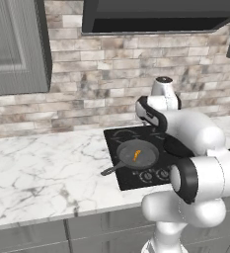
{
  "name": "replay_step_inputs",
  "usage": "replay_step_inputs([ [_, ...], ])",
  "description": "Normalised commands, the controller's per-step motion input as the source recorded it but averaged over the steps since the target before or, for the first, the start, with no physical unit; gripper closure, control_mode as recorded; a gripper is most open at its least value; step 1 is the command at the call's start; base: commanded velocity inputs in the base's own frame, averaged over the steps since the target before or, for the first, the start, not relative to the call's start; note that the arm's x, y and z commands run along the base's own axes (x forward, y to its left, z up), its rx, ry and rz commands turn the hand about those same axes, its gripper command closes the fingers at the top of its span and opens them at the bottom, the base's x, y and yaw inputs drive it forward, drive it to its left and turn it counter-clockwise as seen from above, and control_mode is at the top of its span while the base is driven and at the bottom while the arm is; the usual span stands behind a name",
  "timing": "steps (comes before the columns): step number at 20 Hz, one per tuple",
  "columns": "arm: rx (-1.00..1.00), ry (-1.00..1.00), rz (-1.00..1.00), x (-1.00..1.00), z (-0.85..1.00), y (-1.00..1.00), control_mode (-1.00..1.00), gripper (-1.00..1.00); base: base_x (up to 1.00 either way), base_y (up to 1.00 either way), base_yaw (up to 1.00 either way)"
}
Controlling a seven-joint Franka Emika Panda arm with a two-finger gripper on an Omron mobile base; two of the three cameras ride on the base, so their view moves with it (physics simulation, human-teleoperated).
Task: Place both pans onto different burners. Then place the tomato and the shrimp on different pans.
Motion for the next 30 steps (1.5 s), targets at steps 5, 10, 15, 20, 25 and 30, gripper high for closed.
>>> replay_step_inputs([
  [5, 0.00, -0.05, 0.09, -0.21, 0.00, -0.24, -1.00, -1.00, 0.00, 0.00, 0.00],
  [10, 0.00, -0.06, 0.12, -0.11, 0.00, -0.19, -1.00, -1.00, 0.00, 0.00, 0.00],
  [15, 0.00, -0.05, 0.15, -0.05, 0.02, -0.21, -1.00, -1.00, 0.00, 0.00, 0.00],
  [20, 0.00, -0.01, 0.14, -0.06, 0.12, -0.23, -1.00, -1.00, 0.00, 0.00, 0.00],
  [25, 0.00, -0.01, 0.13, -0.05, 0.06, -0.27, -1.00, -1.00, 0.00, 0.00, 0.00],
  [30, 0.00, -0.01, 0.10, -0.01, 0.06, -0.28, -1.00, -1.00, 0.00, 0.00, 0.00],
])
